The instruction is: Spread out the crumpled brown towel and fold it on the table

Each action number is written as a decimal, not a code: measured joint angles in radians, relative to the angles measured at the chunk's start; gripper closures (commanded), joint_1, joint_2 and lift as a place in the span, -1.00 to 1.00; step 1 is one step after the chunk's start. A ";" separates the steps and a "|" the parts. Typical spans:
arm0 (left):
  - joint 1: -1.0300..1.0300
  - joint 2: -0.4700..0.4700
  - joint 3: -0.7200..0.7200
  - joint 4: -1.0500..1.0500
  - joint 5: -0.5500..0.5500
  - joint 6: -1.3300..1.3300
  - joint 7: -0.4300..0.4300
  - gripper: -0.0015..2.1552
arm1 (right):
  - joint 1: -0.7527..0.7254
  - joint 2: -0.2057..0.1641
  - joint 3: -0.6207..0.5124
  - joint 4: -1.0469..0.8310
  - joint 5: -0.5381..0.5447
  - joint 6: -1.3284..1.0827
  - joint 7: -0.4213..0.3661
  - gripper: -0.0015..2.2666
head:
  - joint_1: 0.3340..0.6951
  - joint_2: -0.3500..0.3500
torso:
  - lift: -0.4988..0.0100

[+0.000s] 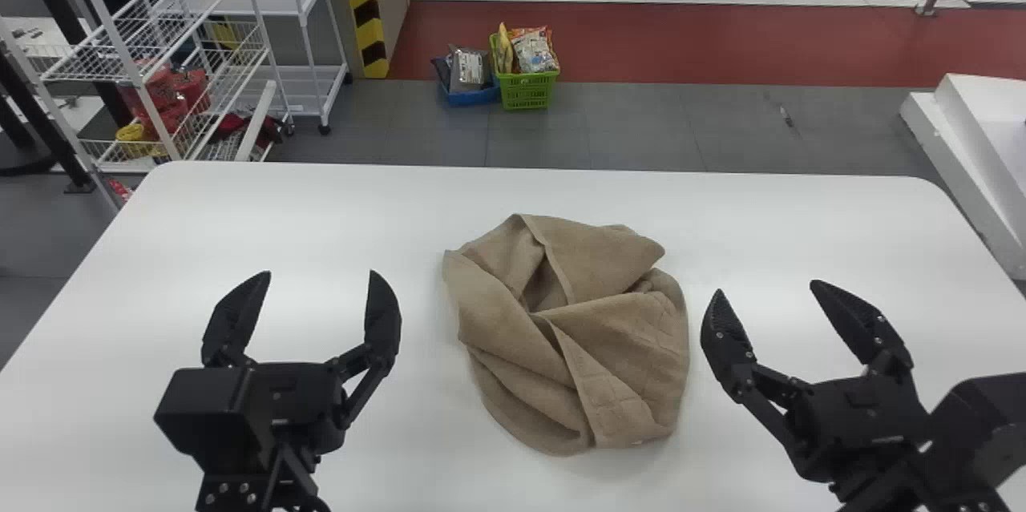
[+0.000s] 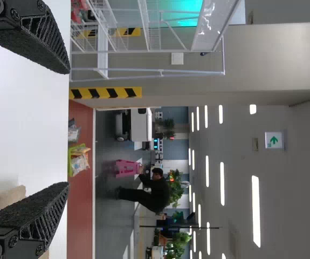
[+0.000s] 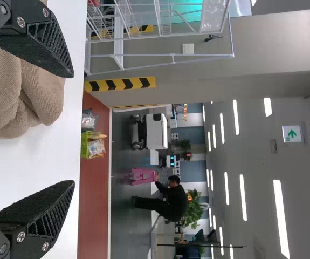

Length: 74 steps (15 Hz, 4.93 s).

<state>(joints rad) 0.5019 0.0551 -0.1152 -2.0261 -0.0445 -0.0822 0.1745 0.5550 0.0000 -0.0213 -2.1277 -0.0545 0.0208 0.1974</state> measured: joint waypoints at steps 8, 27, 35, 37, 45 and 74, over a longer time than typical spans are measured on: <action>-0.002 0.001 -0.001 0.006 -0.005 0.002 -0.013 -0.92 | -0.002 0.000 0.000 0.000 -0.001 -0.003 0.000 -0.90 | 1.00 0.02 | 0.46; -0.006 0.003 -0.010 0.011 -0.011 0.002 -0.015 -0.92 | -0.001 0.000 0.003 -0.003 0.002 0.003 -0.001 -0.88 | 1.00 0.00 | 0.46; -0.008 0.003 -0.010 0.013 -0.011 0.000 -0.015 -0.92 | -0.002 0.000 0.004 -0.003 0.002 0.003 -0.001 -0.88 | 1.00 0.01 | 0.46; -0.008 0.003 -0.010 0.014 -0.011 0.000 -0.015 -0.92 | -0.003 0.000 0.004 -0.003 0.002 0.003 -0.001 -0.88 | 1.00 0.01 | 0.46; -0.011 0.000 -0.013 0.019 -0.008 0.002 -0.012 -0.92 | -0.006 0.000 0.004 -0.002 0.002 0.003 -0.001 -0.88 | 1.00 0.00 | 0.46; -0.010 0.006 -0.029 0.027 -0.014 0.005 -0.030 -0.92 | -0.009 0.000 -0.053 -0.006 0.000 0.014 -0.001 -0.88 | 1.00 -0.16 | 0.46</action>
<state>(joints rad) 0.4923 0.0615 -0.1447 -1.9990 -0.0583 -0.0773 0.1441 0.5460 0.0000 -0.0748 -2.1339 -0.0546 0.0348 0.1963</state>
